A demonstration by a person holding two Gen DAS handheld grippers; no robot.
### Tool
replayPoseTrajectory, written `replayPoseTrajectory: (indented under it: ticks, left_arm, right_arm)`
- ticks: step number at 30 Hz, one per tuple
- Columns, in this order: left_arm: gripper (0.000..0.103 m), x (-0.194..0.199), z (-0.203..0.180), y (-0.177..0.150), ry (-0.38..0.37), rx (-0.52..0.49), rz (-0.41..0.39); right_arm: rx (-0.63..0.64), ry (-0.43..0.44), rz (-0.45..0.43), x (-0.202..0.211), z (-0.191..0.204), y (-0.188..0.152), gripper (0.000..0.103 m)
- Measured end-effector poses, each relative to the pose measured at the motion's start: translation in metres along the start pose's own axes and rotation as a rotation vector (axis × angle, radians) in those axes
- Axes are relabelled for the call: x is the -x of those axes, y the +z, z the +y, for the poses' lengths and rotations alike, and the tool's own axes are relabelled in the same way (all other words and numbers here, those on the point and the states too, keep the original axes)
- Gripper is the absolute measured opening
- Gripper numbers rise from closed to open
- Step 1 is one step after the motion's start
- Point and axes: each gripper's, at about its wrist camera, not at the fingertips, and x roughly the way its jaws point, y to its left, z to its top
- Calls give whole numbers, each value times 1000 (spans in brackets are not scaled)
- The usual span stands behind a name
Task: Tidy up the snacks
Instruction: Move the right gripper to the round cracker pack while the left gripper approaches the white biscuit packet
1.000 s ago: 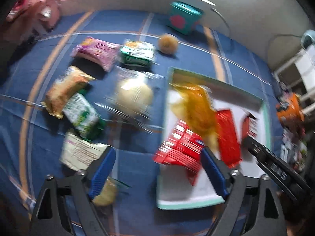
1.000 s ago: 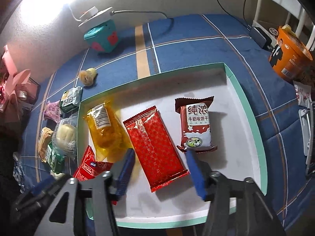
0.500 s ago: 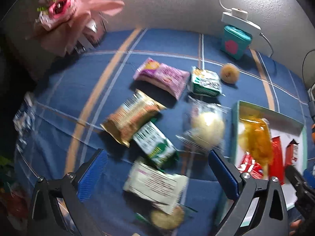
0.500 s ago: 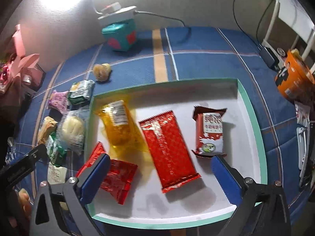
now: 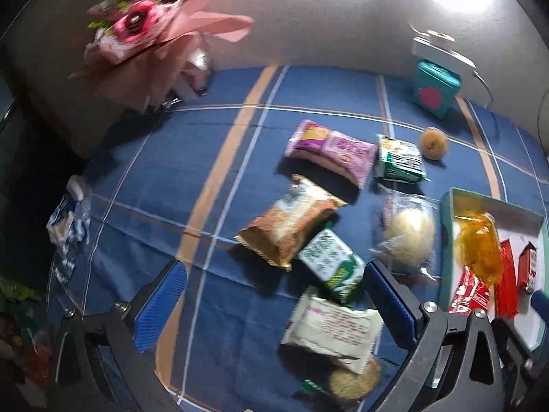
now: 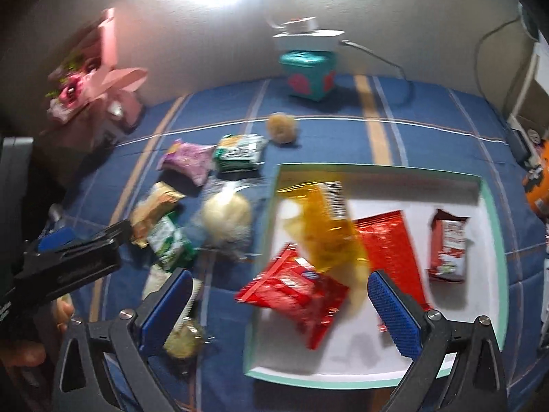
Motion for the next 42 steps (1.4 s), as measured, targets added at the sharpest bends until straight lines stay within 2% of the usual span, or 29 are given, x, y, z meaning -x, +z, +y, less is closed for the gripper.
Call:
replayPoseTrajectory:
  ticks: [6, 14, 18, 26, 32, 39, 42]
  left_arm:
    - [103, -14, 22, -8, -13, 91, 57]
    - [103, -34, 26, -28, -43, 119, 149]
    - [103, -46, 30, -44, -35, 124, 206]
    - [103, -55, 48, -68, -2, 177, 268]
    - [103, -61, 65, -79, 36, 234, 294]
    - [103, -70, 88, -87, 38, 314, 311]
    - [103, -71, 95, -89, 34, 329, 304]
  right_arm:
    - [42, 39, 61, -14, 26, -8, 103]
    - [109, 67, 124, -28, 55, -24, 103]
    - [164, 64, 139, -33, 72, -34, 103]
    - [226, 57, 199, -49, 90, -51, 103]
    - [279, 47, 240, -64, 102, -59, 103]
    - [359, 21, 292, -86, 118, -72, 103]
    - [383, 4, 297, -94, 123, -76, 99]
